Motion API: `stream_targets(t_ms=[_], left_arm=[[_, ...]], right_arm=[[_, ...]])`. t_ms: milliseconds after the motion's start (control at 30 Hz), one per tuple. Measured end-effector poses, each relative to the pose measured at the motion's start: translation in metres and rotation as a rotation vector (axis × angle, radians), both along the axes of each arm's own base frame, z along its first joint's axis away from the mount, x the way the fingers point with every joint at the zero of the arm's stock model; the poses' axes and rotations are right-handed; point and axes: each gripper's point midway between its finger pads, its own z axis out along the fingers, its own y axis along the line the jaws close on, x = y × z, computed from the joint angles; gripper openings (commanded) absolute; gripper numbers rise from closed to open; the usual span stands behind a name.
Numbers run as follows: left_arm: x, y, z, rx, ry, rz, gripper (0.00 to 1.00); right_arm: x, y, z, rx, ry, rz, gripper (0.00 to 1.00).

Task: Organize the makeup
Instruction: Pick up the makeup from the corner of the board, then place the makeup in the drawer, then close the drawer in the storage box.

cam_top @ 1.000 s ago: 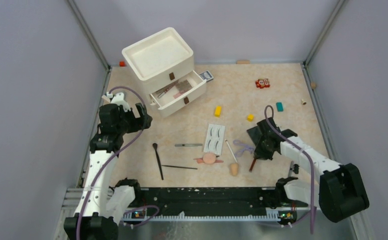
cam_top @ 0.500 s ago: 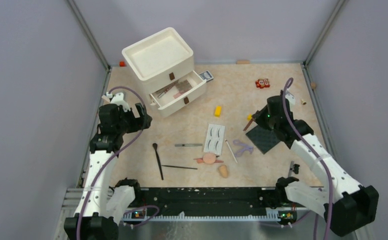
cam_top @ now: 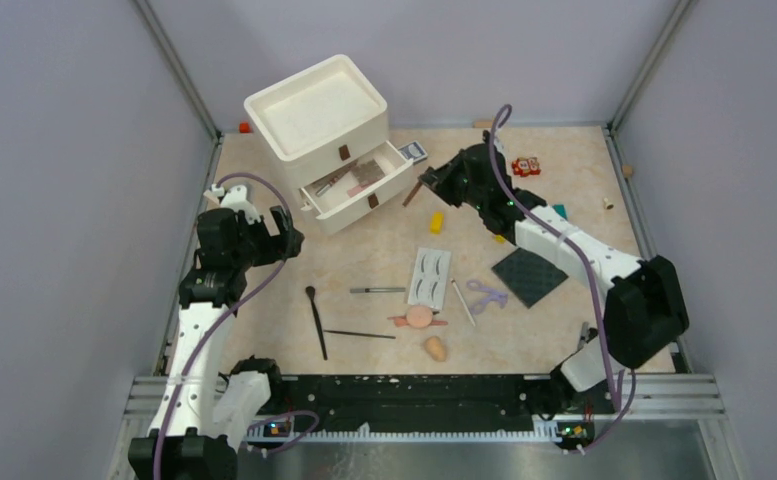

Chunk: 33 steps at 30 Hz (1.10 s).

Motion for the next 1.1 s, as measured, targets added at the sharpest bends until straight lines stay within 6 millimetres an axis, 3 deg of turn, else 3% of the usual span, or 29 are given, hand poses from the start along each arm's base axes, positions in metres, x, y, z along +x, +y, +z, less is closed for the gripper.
stream_targets(t_ms=[133, 233, 433, 533, 633, 733, 800, 967, 1100], left_arm=[[0.0, 0.0, 0.0, 0.0, 0.0, 0.0, 0.99], [0.0, 0.0, 0.0, 0.0, 0.0, 0.001, 0.99], [0.0, 0.001, 0.0, 0.0, 0.0, 0.003, 0.99], [0.0, 0.001, 0.0, 0.0, 0.0, 0.003, 0.99], [0.0, 0.001, 0.0, 0.0, 0.0, 0.003, 0.99], [0.0, 0.001, 0.0, 0.0, 0.0, 0.003, 0.99], [0.0, 0.001, 0.0, 0.0, 0.0, 0.003, 0.99], [0.0, 0.001, 0.0, 0.0, 0.0, 0.004, 0.99], [0.0, 0.002, 0.0, 0.0, 0.0, 0.006, 0.99]], right_arm=[[0.027, 0.044, 0.025, 0.08, -0.059, 0.037, 0.0], [0.045, 0.078, 0.03, 0.119, -0.078, 0.069, 0.0], [0.074, 0.131, 0.014, 0.148, -0.069, 0.107, 0.0], [0.085, 0.148, 0.001, 0.148, -0.058, 0.114, 0.1], [0.088, 0.154, -0.012, 0.137, -0.043, 0.116, 0.21], [0.087, 0.154, -0.018, 0.119, -0.037, 0.12, 0.45], [0.088, 0.153, -0.017, 0.111, -0.046, 0.12, 0.52], [0.087, 0.147, -0.02, 0.031, -0.08, 0.138, 0.53], [0.079, 0.13, 0.002, -0.056, -0.146, 0.151, 0.52]])
